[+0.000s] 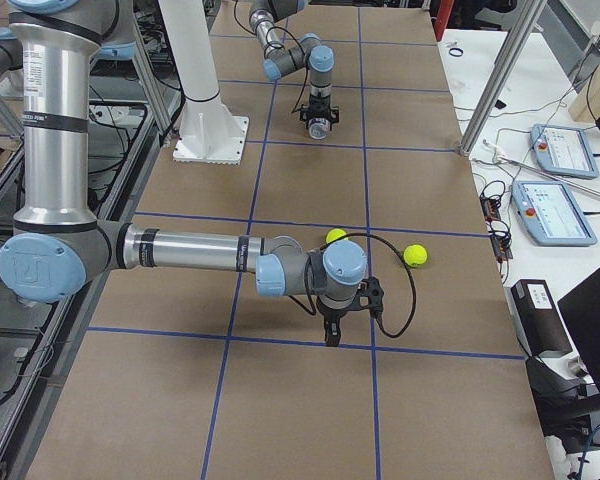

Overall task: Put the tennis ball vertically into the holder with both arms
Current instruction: 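Close the left gripper around the can's open end, then lift and rotate the can upright with the left gripper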

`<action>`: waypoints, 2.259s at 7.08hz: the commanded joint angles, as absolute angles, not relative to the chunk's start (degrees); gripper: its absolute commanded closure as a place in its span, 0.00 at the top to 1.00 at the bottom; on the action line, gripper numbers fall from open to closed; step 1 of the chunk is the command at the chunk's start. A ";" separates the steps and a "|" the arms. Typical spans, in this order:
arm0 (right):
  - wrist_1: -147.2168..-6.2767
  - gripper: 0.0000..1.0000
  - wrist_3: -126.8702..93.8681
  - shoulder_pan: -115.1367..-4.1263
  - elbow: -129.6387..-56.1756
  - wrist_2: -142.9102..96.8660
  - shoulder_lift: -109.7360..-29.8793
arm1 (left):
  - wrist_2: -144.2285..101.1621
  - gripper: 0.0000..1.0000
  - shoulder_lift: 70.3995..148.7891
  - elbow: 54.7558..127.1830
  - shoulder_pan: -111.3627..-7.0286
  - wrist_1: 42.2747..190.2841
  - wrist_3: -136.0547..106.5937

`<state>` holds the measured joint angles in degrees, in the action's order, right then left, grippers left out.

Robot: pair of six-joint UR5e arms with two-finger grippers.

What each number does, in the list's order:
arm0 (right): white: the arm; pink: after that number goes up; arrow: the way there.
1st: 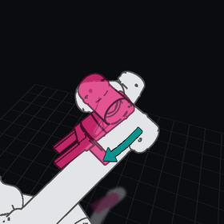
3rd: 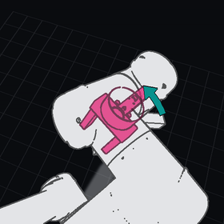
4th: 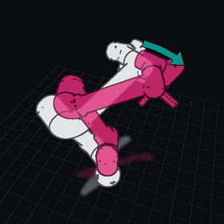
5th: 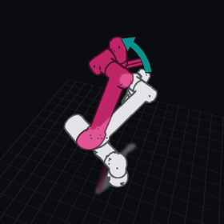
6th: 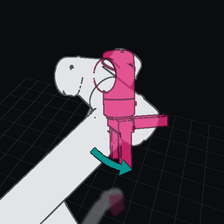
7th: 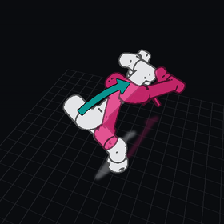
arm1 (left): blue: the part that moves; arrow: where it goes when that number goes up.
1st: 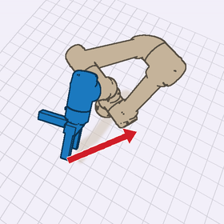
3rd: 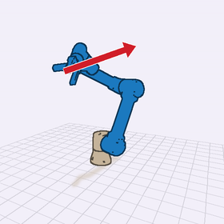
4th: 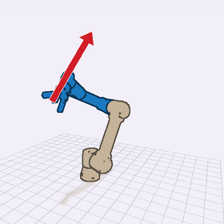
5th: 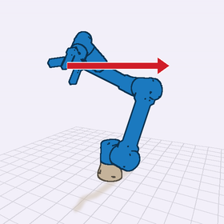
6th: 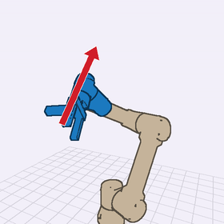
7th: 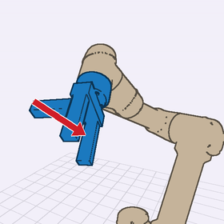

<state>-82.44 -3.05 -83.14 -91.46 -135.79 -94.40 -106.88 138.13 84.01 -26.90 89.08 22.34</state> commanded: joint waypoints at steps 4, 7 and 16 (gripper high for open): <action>-82.44 0.99 -3.08 -83.14 -91.58 -135.79 -94.39 | -106.87 1.00 138.60 82.44 -26.81 89.74 22.32; -82.44 0.99 -3.16 -83.14 -91.67 -135.88 -94.39 | -106.87 0.97 138.60 81.83 -26.46 89.74 22.32; -82.44 0.99 -3.25 -83.14 -92.64 -136.05 -94.22 | -106.87 0.81 139.04 89.44 -30.13 92.96 21.89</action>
<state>-82.44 -3.22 -83.14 -92.54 -136.05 -94.31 -106.84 138.98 86.00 -28.47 90.51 22.31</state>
